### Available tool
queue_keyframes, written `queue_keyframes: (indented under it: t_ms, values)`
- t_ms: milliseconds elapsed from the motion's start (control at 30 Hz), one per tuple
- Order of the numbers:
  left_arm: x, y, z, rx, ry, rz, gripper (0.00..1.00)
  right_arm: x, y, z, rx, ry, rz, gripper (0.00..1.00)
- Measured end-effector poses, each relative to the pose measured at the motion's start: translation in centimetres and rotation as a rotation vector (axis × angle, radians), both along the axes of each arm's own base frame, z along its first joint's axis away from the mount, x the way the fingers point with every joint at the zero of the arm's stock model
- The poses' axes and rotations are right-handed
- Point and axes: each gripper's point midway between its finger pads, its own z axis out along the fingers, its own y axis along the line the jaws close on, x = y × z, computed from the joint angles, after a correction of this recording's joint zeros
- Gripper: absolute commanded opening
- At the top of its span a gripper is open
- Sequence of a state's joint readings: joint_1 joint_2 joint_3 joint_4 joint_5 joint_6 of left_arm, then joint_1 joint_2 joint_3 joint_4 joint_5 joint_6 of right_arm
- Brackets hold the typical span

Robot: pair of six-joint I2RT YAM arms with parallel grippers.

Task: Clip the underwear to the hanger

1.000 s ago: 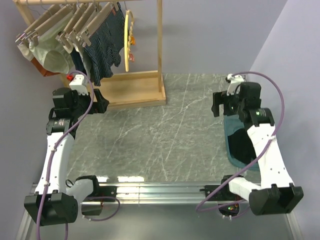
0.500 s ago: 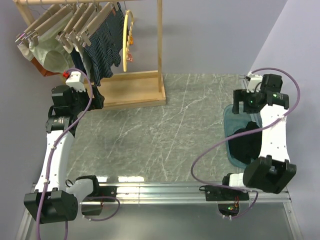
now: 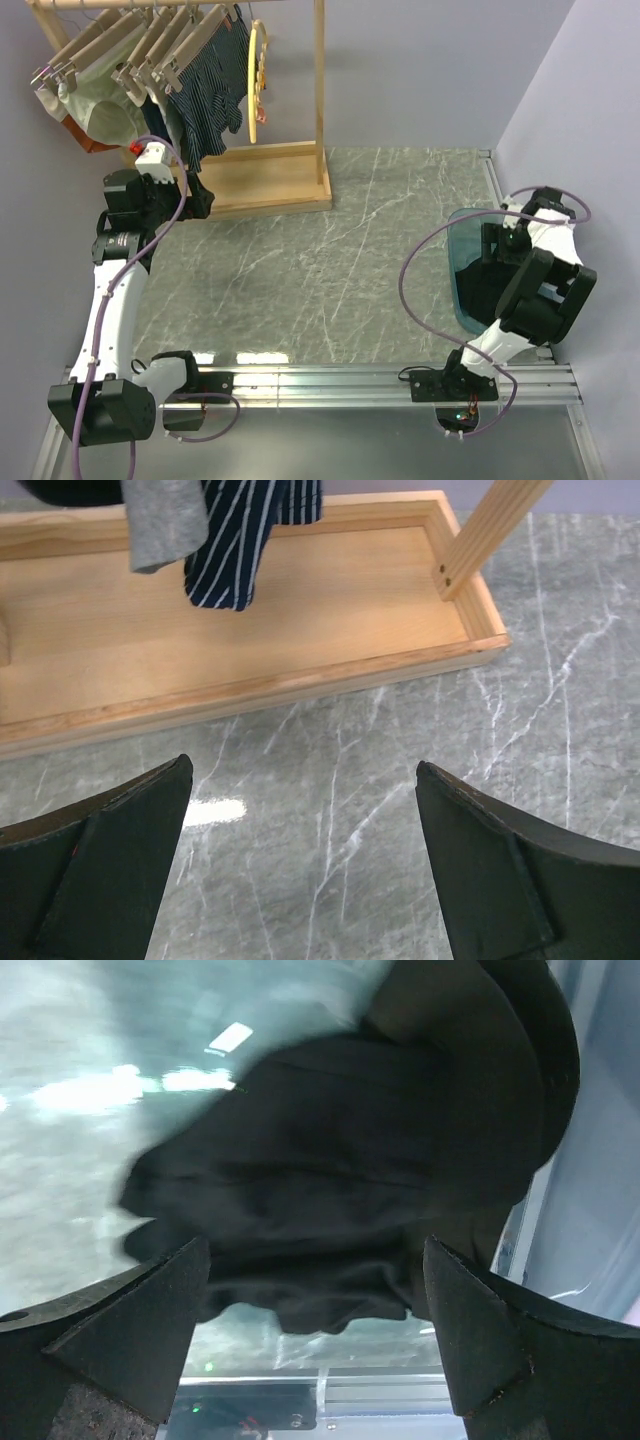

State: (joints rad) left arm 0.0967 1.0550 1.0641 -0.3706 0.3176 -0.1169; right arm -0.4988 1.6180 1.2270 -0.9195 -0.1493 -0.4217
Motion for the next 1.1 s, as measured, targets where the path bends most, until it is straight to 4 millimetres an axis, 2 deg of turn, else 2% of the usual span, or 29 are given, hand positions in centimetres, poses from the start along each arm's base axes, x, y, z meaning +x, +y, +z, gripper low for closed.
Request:
queue_keyframes:
  t_ms: [133,233,400,533,633,667,700,733,800,833,1000,1100]
  values:
    - [-0.1,-0.5,0.1,-0.008,-0.013,-0.026,0.99,-1.2,-1.9,-2.3,-0.009,0.047,-0.062,0.94]
    - [-0.2,-0.7,0.0,-0.013,-0.012,-0.039,0.99,-1.3,-2.9,-3.6,-0.021,0.056,-0.088,0.94]
    - [-0.3,-0.8,0.1,-0.016,-0.012,-0.046,0.99,-1.0,-2.8,-6.2,0.006,0.079,-0.108,0.93]
    - [-0.3,-0.8,0.0,-0.017,-0.011,-0.046,0.99,-0.7,-2.4,-6.5,0.036,0.074,-0.116,0.85]
    - [-0.3,-0.8,0.0,-0.016,-0.01,-0.045,0.99,-0.6,-2.0,-6.6,0.068,0.069,-0.119,0.66]
    - [-0.3,-0.8,0.0,-0.016,-0.01,-0.044,0.99,-0.5,-1.7,-6.6,0.084,0.066,-0.119,0.5]
    - [-0.3,-0.8,0.0,-0.016,-0.01,-0.043,0.99,-0.4,-1.5,-6.4,0.098,0.063,-0.117,0.42]
    - [-0.3,-0.8,0.0,-0.015,-0.01,-0.042,0.99,-0.3,-1.3,-6.2,0.106,0.058,-0.114,0.3]
    - [-0.2,-0.7,0.0,-0.016,-0.008,-0.04,0.99,-0.1,-0.8,-5.9,0.126,0.046,-0.101,0.14]
    - [-0.2,-0.7,-0.1,-0.016,-0.007,-0.04,0.99,0.0,-0.7,-5.8,0.128,0.044,-0.099,0.02]
    - [0.0,-0.8,-0.7,-0.022,0.018,-0.042,0.99,0.4,-1.5,-3.4,0.1,-0.008,-0.079,0.0]
    - [0.3,-0.9,-0.9,-0.029,0.044,-0.051,0.99,1.2,-1.3,0.0,0.1,-0.075,-0.045,0.0]
